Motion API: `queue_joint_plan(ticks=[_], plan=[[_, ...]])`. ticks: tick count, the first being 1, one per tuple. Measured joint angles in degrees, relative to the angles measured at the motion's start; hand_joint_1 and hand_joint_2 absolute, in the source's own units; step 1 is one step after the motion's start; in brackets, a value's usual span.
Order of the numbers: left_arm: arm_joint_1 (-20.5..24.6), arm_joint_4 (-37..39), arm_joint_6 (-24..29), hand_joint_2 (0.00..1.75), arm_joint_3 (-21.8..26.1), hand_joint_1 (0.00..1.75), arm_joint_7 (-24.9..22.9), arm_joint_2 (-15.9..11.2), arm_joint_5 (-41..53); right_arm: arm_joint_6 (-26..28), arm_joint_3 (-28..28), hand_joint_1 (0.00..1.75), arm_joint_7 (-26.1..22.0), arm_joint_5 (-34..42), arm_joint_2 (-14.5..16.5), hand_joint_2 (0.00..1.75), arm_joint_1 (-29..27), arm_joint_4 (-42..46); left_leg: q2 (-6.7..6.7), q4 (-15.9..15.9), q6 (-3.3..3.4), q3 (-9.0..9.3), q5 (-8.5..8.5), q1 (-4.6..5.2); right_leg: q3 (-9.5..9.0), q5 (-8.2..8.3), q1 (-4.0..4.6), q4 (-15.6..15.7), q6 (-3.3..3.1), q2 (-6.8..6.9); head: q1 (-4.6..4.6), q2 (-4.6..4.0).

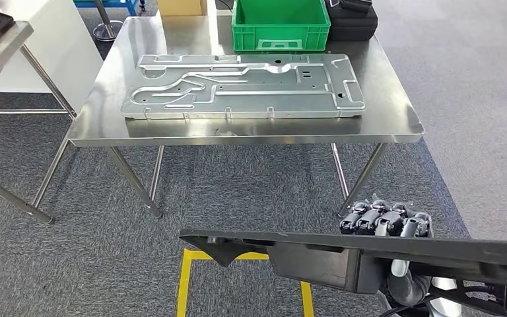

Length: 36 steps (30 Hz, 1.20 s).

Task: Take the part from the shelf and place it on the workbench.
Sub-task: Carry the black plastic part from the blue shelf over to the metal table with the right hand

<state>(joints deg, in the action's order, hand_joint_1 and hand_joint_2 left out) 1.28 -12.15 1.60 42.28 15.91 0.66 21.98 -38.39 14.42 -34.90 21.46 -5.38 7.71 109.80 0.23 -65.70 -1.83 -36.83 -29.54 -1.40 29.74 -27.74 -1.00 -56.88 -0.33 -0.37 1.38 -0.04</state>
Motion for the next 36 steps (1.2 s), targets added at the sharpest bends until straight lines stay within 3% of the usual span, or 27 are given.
queue_joint_plan(ticks=[2,3,5,7,8,11,12,13,15,16,17,19,22,24,26,27,28,29,31,32,33,36], plan=[[-0.04,0.01,0.00,1.75,0.20,0.00,0.03,0.00,0.26,-0.01,-0.22,1.69,-0.36,-0.04,0.13,1.75,-0.07,0.16,-0.10,5.52,0.14,1.21,4.28,-0.07,-0.70,-1.17,-0.07,-0.43,0.86,-0.03,-0.10,-0.01],[-0.06,0.01,0.00,1.75,0.28,0.00,0.04,-0.01,0.36,-0.01,-0.32,1.69,-0.46,-0.07,0.17,1.75,-0.10,0.33,-0.10,6.51,0.52,1.32,5.11,-0.01,-0.81,-1.53,0.01,-0.63,1.30,-0.04,-0.16,-0.01],[-0.01,-0.01,0.00,1.75,0.42,0.00,0.04,-0.07,0.42,-0.07,-0.45,1.69,-0.52,-0.09,0.20,1.75,-0.15,0.79,0.01,6.48,1.44,1.60,5.02,0.16,-0.92,-1.73,0.00,-1.01,1.95,-0.06,-0.17,0.00],[0.01,-0.02,0.00,1.75,0.48,0.00,0.07,-0.09,0.46,-0.13,-0.62,1.69,-0.54,-0.02,0.20,1.75,-0.15,1.11,0.01,6.72,2.19,2.41,4.78,0.11,-0.07,-1.91,-0.17,-3.40,2.38,0.01,-0.12,0.00],[0.07,-0.03,0.00,1.75,0.50,0.00,0.08,-0.10,0.51,-0.17,-0.71,1.69,-0.56,0.12,0.21,1.75,-0.12,1.25,-0.01,6.82,2.51,2.85,4.55,0.10,1.49,-2.63,-0.23,-6.20,2.57,0.05,-0.08,0.00],[0.18,-0.04,0.00,1.75,0.58,0.00,0.09,-0.16,0.73,-0.41,-0.95,1.69,-0.62,0.82,0.27,1.75,-0.09,1.46,-0.06,6.89,3.07,3.71,3.54,0.35,8.52,-6.64,-0.24,-16.23,2.76,0.10,-0.03,0.00],[0.18,-0.06,-0.01,1.75,0.61,0.00,0.09,-0.19,0.81,-0.50,-1.06,1.69,-0.61,1.08,0.32,1.75,-0.09,1.51,-0.07,6.89,3.12,4.13,3.14,0.49,10.01,-6.88,-0.21,-17.45,2.64,0.11,-0.03,0.00],[0.17,-0.08,-0.03,1.75,0.66,0.00,0.08,-0.21,0.86,-0.55,-1.22,1.69,-0.57,1.35,0.38,1.75,-0.07,1.63,-0.07,6.89,3.14,4.69,2.70,0.64,10.55,-5.92,-0.14,-16.84,2.40,0.12,-0.03,0.00],[0.15,-0.13,-0.09,1.75,0.73,0.00,0.05,-0.24,0.99,-0.55,-1.66,1.69,-0.41,1.99,0.57,1.75,0.10,2.17,-0.14,6.95,3.09,5.98,1.71,0.93,8.80,-0.71,0.37,-10.22,1.35,0.43,-0.02,0.00],[0.16,-0.14,-0.14,1.75,0.77,0.00,0.04,-0.16,1.07,-0.51,-1.88,1.69,-0.32,2.30,0.66,1.75,0.22,2.48,-0.22,6.99,2.98,6.55,1.27,1.06,7.74,1.34,0.79,-6.80,0.66,0.87,-0.16,0.00],[0.21,-0.16,-0.16,1.75,0.79,0.00,0.04,-0.12,1.20,-0.50,-2.06,1.69,-0.25,2.55,0.75,1.75,0.37,2.78,-0.28,7.10,2.77,6.90,0.88,1.06,6.98,2.34,1.26,-4.15,0.07,1.24,-0.25,0.00],[0.33,-0.19,-0.20,1.75,0.86,0.00,0.03,-0.09,1.42,-0.72,-2.41,1.69,-0.25,2.82,1.03,1.75,0.43,3.37,-0.49,7.19,2.06,7.53,0.63,1.01,6.59,2.27,1.83,-2.34,-0.77,1.56,-0.46,0.00],[0.35,-0.24,-0.20,1.75,0.94,0.00,0.03,-0.34,1.62,-1.36,-3.21,1.69,-0.43,2.96,1.49,1.75,0.23,4.51,-0.66,5.83,1.03,8.26,-0.02,1.06,4.56,2.73,1.32,-1.01,-1.40,1.13,-0.50,0.00],[0.52,-0.27,-0.24,1.75,0.98,0.00,0.03,-0.48,1.81,-1.75,-3.69,1.69,-0.52,3.05,1.86,1.75,0.20,5.12,-0.58,1.00,0.73,5.81,-2.19,0.94,3.31,2.40,1.02,-0.65,-1.55,1.03,-0.70,0.00],[0.56,-0.27,-0.28,1.75,1.04,0.00,0.03,-0.52,1.96,-1.96,-4.11,1.69,-0.53,3.13,2.16,1.75,0.09,5.42,-0.55,-5.73,0.31,1.21,-4.93,0.83,2.59,1.63,1.00,-0.66,-1.62,0.84,-0.90,0.00],[0.49,-0.27,-0.28,1.75,1.07,0.00,0.03,-0.57,1.98,-1.99,-4.32,1.69,-0.53,3.16,2.22,1.75,-0.02,5.50,-0.56,-7.60,0.19,-0.59,-5.65,0.80,2.14,1.19,1.00,-0.66,-1.56,0.68,-0.91,0.00],[0.39,-0.27,-0.28,1.75,1.09,0.00,0.03,-0.61,2.02,-2.01,-4.51,1.69,-0.54,3.20,2.28,1.75,-0.12,5.58,-0.56,-7.61,0.22,-1.53,-5.34,0.79,1.58,0.72,0.98,-0.67,-1.48,0.51,-0.95,0.00],[0.29,-0.27,-0.28,1.75,1.10,0.00,0.03,-0.63,2.04,-2.03,-4.67,1.69,-0.55,3.22,2.34,1.75,-0.24,5.63,-0.57,-5.56,0.35,-1.50,-3.64,0.78,0.83,0.16,0.96,-0.68,-1.35,0.37,-0.97,0.00],[0.13,-0.26,-0.28,1.75,1.19,0.00,0.07,-0.68,2.15,-2.17,-4.91,1.69,-0.60,3.26,2.52,1.75,-0.46,5.72,-0.57,1.60,0.61,0.00,2.03,0.83,-0.67,-1.08,0.99,-0.77,-0.94,0.25,-0.93,0.00],[0.12,-0.26,-0.29,1.75,1.26,0.00,0.11,-0.71,2.21,-2.28,-5.02,1.69,-0.63,3.26,2.61,1.75,-0.61,5.78,-0.58,4.46,0.85,0.67,3.91,0.95,-1.10,-1.62,1.03,-0.84,-0.67,0.20,-0.93,0.00],[0.13,-0.26,-0.31,1.75,1.33,0.00,0.17,-0.74,2.29,-2.39,-5.11,1.69,-0.64,3.24,2.68,1.75,-0.74,5.84,-0.57,6.03,1.20,1.01,5.06,1.09,-1.26,-2.05,1.05,-0.88,-0.34,0.16,-0.91,0.00],[0.15,-0.27,-0.36,1.75,1.46,0.00,0.39,-0.79,2.50,-2.80,-5.41,1.69,-0.82,3.19,2.83,1.75,-1.00,6.20,-0.46,6.86,2.51,1.71,5.08,1.23,-1.47,-2.32,1.10,-1.35,0.60,0.08,-0.95,0.00]])
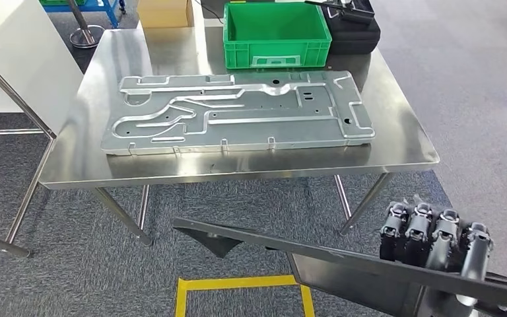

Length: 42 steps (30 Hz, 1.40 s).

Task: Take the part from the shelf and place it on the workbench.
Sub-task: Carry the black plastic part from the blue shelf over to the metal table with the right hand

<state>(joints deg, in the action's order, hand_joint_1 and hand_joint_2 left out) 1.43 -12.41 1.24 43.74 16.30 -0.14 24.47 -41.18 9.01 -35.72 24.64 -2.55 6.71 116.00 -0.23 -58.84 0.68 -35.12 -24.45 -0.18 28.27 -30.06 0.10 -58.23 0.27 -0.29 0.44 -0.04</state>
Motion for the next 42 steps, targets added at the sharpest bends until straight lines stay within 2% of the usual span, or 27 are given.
queue_joint_plan(ticks=[2,6,7,8,10,12,14,16,17,18,21,22,23,24,25,27,28,30,32,33,35,36,37,38,39,41,42], plan=[[0.04,0.00,-0.12,1.75,0.04,0.00,0.17,0.00,0.09,-0.23,-0.26,1.69,-0.32,-0.06,0.05,1.75,-0.04,0.27,0.05,0.69,0.59,1.14,-0.25,-0.25,1.03,-0.33,-0.05,-2.71,0.49,0.02,0.10,0.00],[0.18,0.00,-0.36,1.75,0.19,0.00,0.39,-0.02,0.27,-0.57,-0.74,1.69,-0.62,-0.26,0.14,1.75,-0.34,0.38,0.16,1.25,1.11,2.80,-1.30,-0.38,9.38,-4.20,-0.68,-14.33,1.53,0.07,0.24,0.00],[0.16,0.00,-0.39,1.75,0.26,0.00,0.40,-0.02,0.32,-0.66,-0.84,1.69,-0.57,-0.33,0.17,1.75,-0.44,0.38,0.21,1.25,1.07,3.28,-1.72,-0.37,10.69,-4.27,-0.78,-14.97,1.63,0.09,0.23,0.00],[0.14,0.00,-0.39,1.75,0.34,0.00,0.40,-0.02,0.35,-0.74,-0.91,1.69,-0.51,-0.37,0.18,1.75,-0.49,0.37,0.27,1.25,1.00,3.87,-2.16,-0.36,11.08,-3.20,-0.83,-13.80,1.56,0.12,0.24,0.00],[0.13,0.01,-0.39,1.75,0.45,0.00,0.39,0.00,0.41,-0.79,-1.04,1.69,-0.27,-0.37,0.19,1.75,-0.41,0.38,0.34,1.31,0.78,5.14,-3.12,-0.33,9.59,2.13,-0.63,-7.17,0.88,0.20,0.26,0.00],[0.24,0.01,-0.39,1.75,0.50,0.00,0.30,0.08,0.44,-0.72,-1.14,1.69,0.19,-0.25,0.20,1.75,-0.27,0.40,0.45,1.36,0.27,6.01,-3.97,-0.19,7.99,5.49,-0.17,-1.49,0.01,0.25,0.23,0.00],[0.36,0.01,-0.39,1.75,0.59,0.00,0.19,0.15,0.44,-0.54,-1.19,1.69,0.41,-0.41,0.23,1.75,-0.21,0.46,0.52,1.36,-0.45,6.62,-4.23,-0.05,7.57,5.71,0.11,-0.11,-0.55,0.20,0.19,-0.01],[0.43,0.00,-0.39,1.75,0.80,0.00,0.17,0.15,0.44,-0.20,-1.20,1.69,-0.13,-1.57,0.27,1.75,-0.18,0.58,0.52,0.72,-1.06,6.94,-4.31,-0.03,6.68,6.24,-0.13,0.56,-0.97,0.16,0.17,-0.01],[0.47,0.00,-0.39,1.75,0.95,0.00,0.19,0.17,0.45,0.08,-1.20,1.69,-0.69,-2.57,0.28,1.75,-0.15,0.66,0.52,-0.62,-1.28,6.43,-4.79,-0.05,6.13,6.21,-0.29,0.87,-1.19,0.17,0.11,0.00],[0.54,0.00,-0.39,1.75,1.14,0.00,0.25,0.20,0.48,0.45,-1.21,1.69,-1.39,-3.78,0.28,1.75,-0.13,0.74,0.52,-2.96,-1.45,5.25,-5.86,-0.13,5.68,6.10,-0.42,1.12,-1.42,0.20,0.02,0.00],[0.56,0.01,-0.44,1.75,1.79,0.00,0.67,0.32,0.56,3.03,-1.22,1.69,-2.66,-7.35,0.21,1.75,0.53,0.77,0.51,-13.14,-2.05,-1.10,-10.61,-0.37,5.28,5.53,-0.31,1.22,-1.96,0.18,-0.18,0.00],[0.50,0.01,-0.51,1.75,1.98,0.00,0.87,0.34,0.68,4.55,-1.29,1.69,-2.47,-8.11,0.08,1.75,1.38,0.44,0.51,-14.66,-2.24,-2.53,-10.92,-0.42,5.17,5.34,-0.28,1.16,-2.00,0.07,-0.18,0.00],[0.47,0.01,-0.61,1.75,2.14,0.00,1.05,0.36,0.90,6.23,-1.48,1.69,-2.06,-8.60,-0.17,1.75,2.78,-0.29,0.50,-14.05,-2.37,-2.92,-9.87,-0.46,5.00,5.15,-0.29,1.08,-1.98,-0.08,-0.18,0.00],[0.49,0.02,-0.71,1.75,2.24,0.00,1.20,0.37,1.16,7.94,-1.80,1.69,-1.60,-9.01,-0.52,1.75,4.68,-1.43,0.48,-11.33,-2.45,-2.25,-7.62,-0.50,4.77,4.94,-0.31,0.97,-1.87,-0.24,-0.18,0.00],[0.57,0.02,-0.81,1.75,2.32,0.00,1.31,0.38,1.48,9.83,-2.34,1.69,-1.17,-9.76,-1.10,1.75,7.00,-3.20,0.42,-7.24,-2.43,-0.93,-4.80,-0.54,4.54,4.71,-0.34,0.82,-1.69,-0.37,-0.18,0.00],[0.88,0.02,-1.00,1.75,2.52,0.00,1.41,0.43,1.99,13.47,-3.89,1.69,-0.92,-12.63,-2.92,1.75,12.40,-8.44,0.28,-0.98,-1.82,0.97,-1.98,-0.47,4.51,4.39,-0.27,0.39,-1.16,-0.51,-0.18,0.00],[1.02,0.02,-1.12,1.75,2.67,0.00,1.47,0.45,2.23,15.24,-4.81,1.69,-1.00,-14.54,-4.02,1.75,15.14,-11.52,0.25,0.29,-1.31,1.24,-1.45,-0.40,4.66,4.30,-0.21,0.22,-0.82,-0.52,-0.17,0.00],[1.10,0.02,-1.40,1.75,3.01,0.00,1.63,0.50,2.58,18.97,-6.83,1.69,-0.98,-18.62,-6.21,1.75,20.21,-17.89,0.36,0.31,-0.32,1.07,-1.06,-0.32,4.93,4.27,-0.11,0.15,-0.16,-0.43,-0.14,0.00],[1.03,0.02,-1.69,1.75,3.27,0.00,1.80,0.52,3.01,24.39,-8.77,1.69,-0.51,-23.69,-8.32,1.75,25.06,-24.51,0.48,0.56,0.38,1.10,-0.36,-0.45,5.38,3.40,-0.23,-0.99,0.54,-0.20,-0.07,0.00],[1.03,0.02,-1.83,1.75,3.36,0.00,1.91,0.53,3.28,27.48,-9.47,1.69,-0.33,-26.51,-9.38,1.75,27.63,-28.08,0.51,0.69,0.62,1.08,-0.19,-0.52,6.36,2.21,-0.31,-3.00,0.90,-0.10,-0.03,0.00],[1.06,0.02,-2.08,1.75,3.55,0.00,2.16,0.51,3.79,33.60,-10.29,1.69,-0.19,-32.10,-11.45,1.75,32.31,-35.19,0.57,0.74,0.84,0.97,-0.12,-0.50,10.04,-1.17,-0.51,-10.21,1.53,0.02,0.09,0.00],[1.06,0.02,-2.20,1.75,3.66,0.00,2.26,0.48,4.04,36.49,-10.40,1.69,0.06,-34.95,-12.31,1.75,34.17,-38.48,0.61,0.72,0.88,0.95,-0.16,-0.49,12.05,-2.35,-0.57,-13.89,1.71,0.02,0.09,0.00],[1.07,0.02,-2.32,1.75,3.76,0.00,2.33,0.45,4.27,39.62,-10.29,1.69,0.64,-38.37,-13.11,1.75,35.80,-41.71,0.66,0.69,0.91,0.99,-0.22,-0.48,13.47,-2.56,-0.63,-16.13,1.79,0.02,0.09,0.00],[1.09,0.02,-2.45,1.75,3.83,0.00,2.38,0.43,4.57,42.78,-9.93,1.69,1.43,-42.24,-13.85,1.75,37.32,-44.81,0.71,0.66,0.92,1.06,-0.30,-0.47,13.87,-1.57,-0.70,-16.15,1.78,0.02,0.09,0.00],[1.14,0.02,-2.59,1.75,3.86,0.00,2.43,0.42,4.86,45.56,-9.35,1.69,2.27,-46.08,-14.52,1.75,38.86,-47.72,0.76,0.63,0.88,1.18,-0.41,-0.46,13.20,0.39,-0.75,-13.93,1.66,0.02,0.09,0.00],[1.31,0.02,-2.78,1.75,3.87,0.00,2.51,0.42,5.40,49.25,-7.85,1.69,3.33,-51.65,-15.63,1.75,41.75,-52.99,0.81,0.58,0.65,1.43,-0.70,-0.36,9.92,4.85,-0.68,-5.98,1.18,0.00,0.09,0.00],[1.43,0.02,-2.80,1.75,3.87,0.00,2.54,0.42,5.53,50.05,-7.21,1.69,3.50,-52.93,-15.96,1.75,42.97,-55.14,0.83,0.55,0.47,1.43,-0.83,-0.27,8.57,6.06,-0.52,-2.73,0.91,-0.01,0.09,0.00]])
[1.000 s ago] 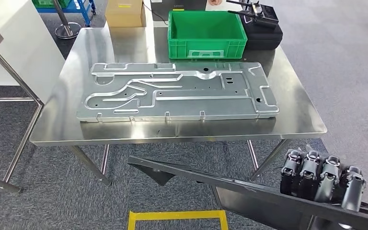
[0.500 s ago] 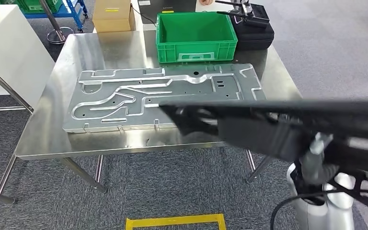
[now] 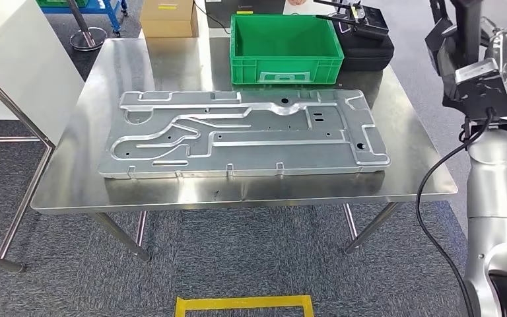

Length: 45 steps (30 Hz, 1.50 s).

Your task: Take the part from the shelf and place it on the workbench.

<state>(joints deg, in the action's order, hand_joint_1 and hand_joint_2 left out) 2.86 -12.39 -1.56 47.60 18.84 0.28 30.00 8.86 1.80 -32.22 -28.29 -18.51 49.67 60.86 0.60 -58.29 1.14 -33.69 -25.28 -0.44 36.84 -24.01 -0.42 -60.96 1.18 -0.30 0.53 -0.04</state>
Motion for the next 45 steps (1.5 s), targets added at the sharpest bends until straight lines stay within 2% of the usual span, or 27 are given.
queue_joint_plan(ticks=[1,3,5,7,9,10,11,12,14,16,19,21,22,24,25,26,27,28,30,32,35,37,39,41,42,43,45], plan=[[0.11,0.00,-0.01,1.75,0.00,0.00,0.01,-0.01,0.07,0.39,0.54,1.69,0.07,-0.60,-0.22,1.75,0.97,-1.80,0.00,-0.01,-0.23,-0.06,-0.08,0.07,-0.76,0.47,0.19,1.95,-0.23,-0.02,-0.03,0.00],[0.26,0.00,-0.01,1.75,0.00,0.00,0.02,-0.04,0.08,0.62,1.31,1.69,0.13,-1.02,-0.43,1.75,2.18,-4.44,0.00,0.14,-0.77,-0.16,-0.15,0.11,-0.93,0.19,0.41,2.84,-0.64,-0.04,-0.03,0.00],[0.32,0.00,-0.15,1.75,0.00,0.00,0.10,-0.13,0.28,0.66,2.07,1.69,0.86,-2.78,-0.53,1.75,2.93,-6.29,-0.08,-0.50,-1.38,-0.39,-0.87,0.15,-1.20,0.25,0.07,3.21,-1.19,0.07,-0.07,0.00],[0.41,0.00,-0.69,1.75,-0.01,0.00,0.47,-0.20,0.82,0.39,3.77,1.69,3.16,-8.17,-0.55,1.75,4.37,-8.73,-0.19,-5.08,-1.81,-2.51,-3.41,0.17,-1.57,0.25,-0.18,3.56,-1.80,0.19,-0.19,0.00],[0.50,0.00,-1.51,1.75,-0.02,0.00,1.13,-0.21,1.57,-0.92,7.35,1.69,6.48,-16.54,-0.03,1.75,6.61,-13.26,-0.24,-13.04,-2.03,-6.62,-6.52,0.12,-1.74,0.07,0.02,3.56,-2.21,0.17,-0.26,0.00],[0.54,0.00,-1.85,1.75,-0.02,0.00,1.48,-0.22,1.93,-2.05,9.61,1.69,8.28,-20.79,0.51,1.75,7.74,-16.12,-0.25,-15.94,-2.09,-8.28,-7.11,0.11,-1.86,-0.01,0.14,3.55,-2.33,0.11,-0.25,0.00],[0.59,0.00,-2.12,1.75,-0.02,0.00,1.81,-0.21,2.28,-3.42,12.15,1.69,10.17,-25.00,1.32,1.75,8.62,-19.28,-0.25,-16.77,-2.09,-9.00,-6.60,0.11,-2.02,-0.10,0.27,3.52,-2.43,0.02,-0.25,0.00],[0.66,0.00,-2.28,1.75,-0.02,0.00,2.08,-0.21,2.58,-4.78,14.63,1.69,11.92,-28.61,2.23,1.75,9.20,-22.20,-0.25,-15.05,-1.98,-8.50,-4.95,0.12,-2.21,-0.23,0.42,3.48,-2.51,-0.07,-0.25,0.00],[0.85,0.00,-2.38,1.75,-0.02,0.00,2.37,-0.21,3.01,-6.85,19.15,1.69,14.58,-33.76,4.44,1.75,9.67,-26.95,-0.28,-7.01,-1.41,-5.17,-0.61,0.23,-2.56,-0.57,0.67,3.30,-2.54,-0.18,-0.24,0.00],[1.02,0.00,-2.39,1.75,-0.03,0.00,2.53,-0.20,3.29,-7.98,22.94,1.69,15.94,-36.99,6.58,1.75,10.26,-30.70,-0.32,-1.02,-0.81,-2.48,1.61,0.45,-2.50,-0.87,0.89,3.02,-2.34,-0.22,-0.24,0.00],[1.02,0.00,-2.40,1.75,-0.04,0.00,2.96,-0.08,3.70,-9.16,27.83,1.69,16.55,-40.54,9.52,1.75,10.92,-34.82,-0.21,0.29,-0.39,-1.86,1.80,0.46,-2.45,-1.07,1.00,3.01,-1.77,-0.14,-0.25,0.00],[1.05,0.00,-2.45,1.75,-0.03,0.00,3.17,0.11,3.83,-10.06,30.59,1.69,16.64,-42.21,11.47,1.75,11.22,-36.79,-0.23,0.94,-0.05,-1.41,2.01,0.10,-2.08,-2.20,1.01,1.73,-1.29,-0.07,-0.10,0.00],[1.18,0.00,-2.49,1.75,-0.03,0.00,3.25,0.22,3.89,-10.50,31.76,1.69,16.79,-42.83,12.42,1.75,11.40,-37.67,-0.27,1.22,0.10,-1.20,2.10,-0.10,-1.07,-3.58,0.91,-0.56,-0.99,-0.05,-0.01,0.00],[1.45,0.00,-2.56,1.75,-0.03,0.00,3.35,0.27,4.05,-11.28,33.62,1.69,17.29,-43.69,14.14,1.75,11.66,-39.29,-0.29,1.31,0.23,-1.07,2.08,-0.23,2.75,-7.21,0.29,-8.35,-0.38,0.02,0.20,0.00],[1.53,0.00,-2.57,1.75,-0.04,0.00,3.37,0.31,4.13,-11.55,34.31,1.69,17.53,-43.98,14.83,1.75,11.67,-39.95,-0.29,1.29,0.21,-1.04,2.01,-0.25,4.67,-8.35,0.01,-11.95,-0.10,0.04,0.20,0.00],[1.54,0.00,-2.57,1.75,-0.04,0.00,3.37,0.34,4.17,-11.77,34.91,1.69,17.71,-44.24,15.46,1.75,11.67,-40.54,-0.28,1.26,0.13,-0.96,1.92,-0.28,5.83,-8.44,-0.23,-13.81,0.12,0.05,0.20,0.00],[1.53,0.00,-2.58,1.75,-0.04,0.00,3.37,0.38,4.18,-11.90,35.44,1.69,17.88,-44.42,16.04,1.75,11.76,-41.01,-0.27,1.21,-0.02,-0.83,1.79,-0.33,5.78,-7.33,-0.43,-13.27,0.29,0.08,0.20,0.00],[1.53,0.00,-2.61,1.75,-0.04,0.00,3.38,0.42,4.21,-11.98,35.95,1.69,18.08,-44.57,16.55,1.75,11.93,-41.41,-0.27,1.15,-0.23,-0.62,1.61,-0.40,4.46,-5.25,-0.61,-10.29,0.37,0.13,0.19,0.00],[1.62,0.00,-2.72,1.75,-0.04,0.00,3.44,0.48,4.34,-12.07,36.80,0.85,18.51,-44.73,17.42,0.87,12.37,-42.05,-0.27,0.94,-0.81,-0.29,1.19,-0.43,0.38,-1.37,-0.70,-1.75,0.34,0.24,0.20,0.00],[1.79,0.00,-2.90,1.75,-0.04,0.00,3.54,0.49,4.64,-12.08,37.51,0.00,18.68,-44.79,18.17,0.00,12.54,-42.64,-0.28,0.81,-1.44,-0.20,0.93,-0.31,-1.69,-0.26,-0.45,2.65,-0.06,0.17,0.15,0.00],[2.02,0.00,-2.95,1.75,-0.04,0.00,3.55,0.49,5.14,-11.95,38.17,0.00,18.97,-44.70,19.13,0.00,12.07,-43.44,-0.28,0.69,-2.42,-0.20,0.69,-0.43,-1.83,-0.30,-0.27,2.99,-1.17,0.09,0.11,0.00],[2.08,0.00,-2.83,1.75,-0.05,0.00,3.31,0.53,5.47,-11.74,38.28,0.00,19.39,-44.41,19.74,0.00,11.80,-43.83,-0.30,-1.99,-2.85,-1.35,-1.20,-0.57,-1.98,-0.09,-0.40,3.34,-2.05,0.20,0.07,0.00],[2.10,0.00,-2.66,0.87,-0.06,0.00,2.90,0.58,5.77,-11.18,38.28,0.00,19.64,-43.80,20.23,0.00,11.42,-44.14,-0.32,-9.48,-3.03,-4.73,-5.02,-0.62,-1.99,-0.09,-0.22,3.40,-2.55,0.24,0.03,0.00],[2.09,0.00,-2.57,0.00,-0.07,0.00,2.51,0.59,5.96,-9.99,38.23,0.00,19.61,-42.86,20.51,0.00,10.61,-44.39,-0.32,-16.43,-3.10,-8.10,-7.34,-0.63,-2.02,-0.16,0.09,3.32,-2.72,0.19,0.06,0.00],[2.08,0.00,-2.57,0.00,-0.07,0.00,2.28,0.59,5.98,-8.88,38.11,0.00,19.45,-42.18,20.59,0.00,10.22,-44.46,-0.32,-16.86,-3.04,-8.45,-6.81,-0.63,-2.04,-0.21,0.22,3.24,-2.77,0.14,0.07,0.00],[2.08,0.00,-2.57,0.00,-0.07,0.00,2.05,0.59,5.99,-7.47,37.88,0.00,19.16,-41.41,20.67,0.00,9.93,-44.49,-0.32,-14.83,-2.90,-7.63,-5.23,-0.63,-2.06,-0.29,0.30,3.12,-2.78,0.07,0.07,0.00],[2.08,0.00,-2.57,0.00,-0.07,0.00,1.62,0.58,6.03,-3.62,37.00,0.00,17.93,-39.47,20.87,0.00,9.71,-44.36,-0.33,-6.69,-2.40,-3.84,-1.32,-0.59,-2.08,-0.56,0.39,2.78,-2.63,-0.07,0.07,0.00]])
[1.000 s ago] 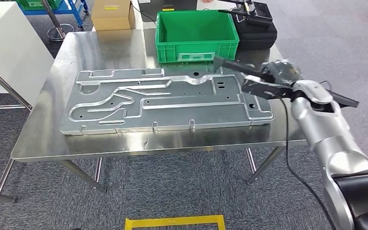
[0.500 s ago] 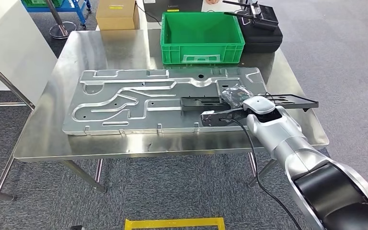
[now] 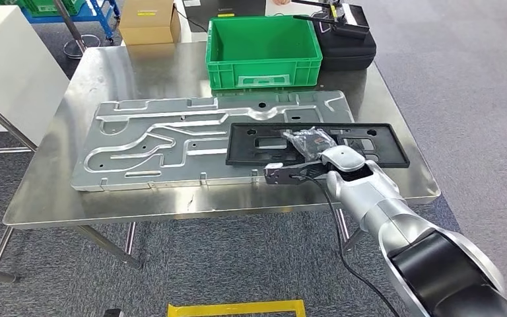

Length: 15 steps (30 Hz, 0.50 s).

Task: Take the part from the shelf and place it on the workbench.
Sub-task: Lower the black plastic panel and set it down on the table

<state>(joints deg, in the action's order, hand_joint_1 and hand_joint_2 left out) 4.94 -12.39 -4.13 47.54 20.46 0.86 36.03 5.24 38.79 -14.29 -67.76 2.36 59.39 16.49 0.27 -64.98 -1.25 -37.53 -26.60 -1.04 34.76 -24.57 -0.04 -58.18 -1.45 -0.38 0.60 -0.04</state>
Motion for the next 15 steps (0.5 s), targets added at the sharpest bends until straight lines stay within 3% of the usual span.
queue_joint_plan(ticks=[2,5,7,10,11,12,13,15], plan=[[0.02,0.00,-0.01,0.00,0.00,0.00,-0.33,0.00,0.08,4.76,-1.36,0.00,-2.15,2.27,0.16,0.00,0.01,0.47,0.03,5.49,0.50,2.61,1.71,0.20,0.15,-0.25,0.15,-0.40,0.41,-0.10,0.03,0.00],[-0.04,0.00,-0.16,0.00,0.00,0.00,-0.72,0.07,0.24,11.53,-3.67,0.00,-5.52,4.98,0.22,0.00,0.01,1.84,0.08,6.45,1.12,2.95,1.90,0.30,0.31,-0.38,0.20,-0.56,1.25,-0.12,0.06,0.00],[-0.02,0.00,-0.34,0.00,0.00,0.00,-0.74,0.15,0.39,15.10,-5.35,0.00,-7.57,6.38,0.09,0.00,-0.05,3.55,0.04,6.88,1.72,3.09,2.21,0.07,1.06,-1.79,0.10,-2.39,1.91,-0.05,0.11,0.00],[0.05,0.00,-0.44,0.00,0.00,0.00,-0.54,0.19,0.63,19.86,-8.57,0.00,-11.06,8.79,-0.96,0.00,-1.32,8.80,-0.02,7.05,2.16,3.11,2.33,-0.03,5.77,-6.96,-0.27,-12.55,2.78,0.06,0.13,0.00],[0.05,0.00,-0.44,0.00,0.00,0.00,-0.45,0.19,0.64,20.79,-9.65,0.00,-11.92,9.59,-1.68,0.00,-2.33,11.29,0.02,7.03,2.19,3.12,2.31,-0.03,7.23,-7.91,-0.41,-15.58,2.97,0.07,0.13,0.00],[0.01,0.00,-0.45,0.00,0.01,0.00,-0.34,0.21,0.63,21.46,-10.71,0.00,-12.53,10.42,-2.65,0.00,-3.57,14.14,0.11,6.98,2.23,3.14,2.26,-0.04,7.83,-7.76,-0.53,-16.69,3.08,0.07,0.12,0.00],[-0.07,0.00,-0.49,0.00,0.02,0.00,-0.16,0.25,0.61,22.04,-11.76,0.00,-12.95,11.29,-3.78,0.00,-4.99,17.29,0.24,6.91,2.22,3.18,2.20,-0.05,7.28,-6.49,-0.63,-15.43,3.09,0.08,0.13,0.00],[-0.32,0.00,-0.75,0.00,0.10,0.00,0.47,0.37,0.44,23.80,-14.39,0.00,-13.53,13.19,-6.48,0.00,-8.13,24.98,0.49,6.74,2.07,3.25,2.00,-0.04,3.70,-2.49,-0.67,-7.71,2.81,0.24,0.13,0.00]])
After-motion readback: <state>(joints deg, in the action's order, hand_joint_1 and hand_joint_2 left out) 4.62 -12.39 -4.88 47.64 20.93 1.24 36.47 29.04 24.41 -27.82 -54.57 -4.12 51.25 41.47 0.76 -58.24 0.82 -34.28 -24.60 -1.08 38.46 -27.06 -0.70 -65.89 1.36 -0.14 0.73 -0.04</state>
